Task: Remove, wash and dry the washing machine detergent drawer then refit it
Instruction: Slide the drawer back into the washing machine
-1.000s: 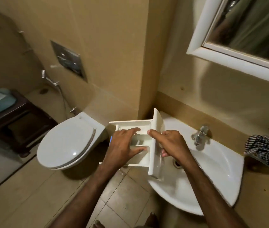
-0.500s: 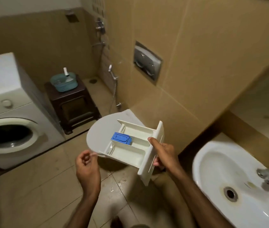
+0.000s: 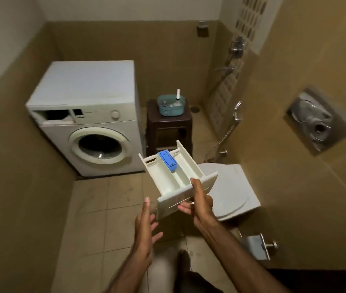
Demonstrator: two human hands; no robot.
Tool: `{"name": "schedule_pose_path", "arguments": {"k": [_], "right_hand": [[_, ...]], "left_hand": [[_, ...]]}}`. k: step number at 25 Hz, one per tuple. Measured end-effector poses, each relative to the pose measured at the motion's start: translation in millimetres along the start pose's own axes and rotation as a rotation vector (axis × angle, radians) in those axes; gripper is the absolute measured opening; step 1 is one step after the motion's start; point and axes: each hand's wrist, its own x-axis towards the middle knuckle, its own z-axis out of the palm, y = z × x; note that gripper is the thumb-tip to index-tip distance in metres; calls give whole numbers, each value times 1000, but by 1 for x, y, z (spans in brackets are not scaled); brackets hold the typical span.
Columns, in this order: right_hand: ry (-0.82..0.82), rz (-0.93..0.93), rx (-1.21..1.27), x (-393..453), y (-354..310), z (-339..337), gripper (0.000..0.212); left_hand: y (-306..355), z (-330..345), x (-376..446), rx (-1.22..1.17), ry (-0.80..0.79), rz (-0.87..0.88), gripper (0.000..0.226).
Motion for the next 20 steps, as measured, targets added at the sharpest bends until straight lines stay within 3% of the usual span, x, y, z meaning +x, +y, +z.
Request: {"name": "schedule_pose_path", "arguments": {"k": [4, 8, 12, 20], "right_hand": [[-76, 43, 32, 20, 1, 72, 66], [-149, 60, 53, 41, -1, 139, 66], [-210, 52, 40, 58, -16, 207, 55], [-312, 127, -124, 94, -49, 318, 30]], "left_hand": [[46, -4, 13, -305, -94, -155, 104], [88, -3, 51, -371, -119, -96, 120], [158, -4, 100, -490, -34, 63, 78], [264, -15, 175, -619, 166, 178, 67]]}}
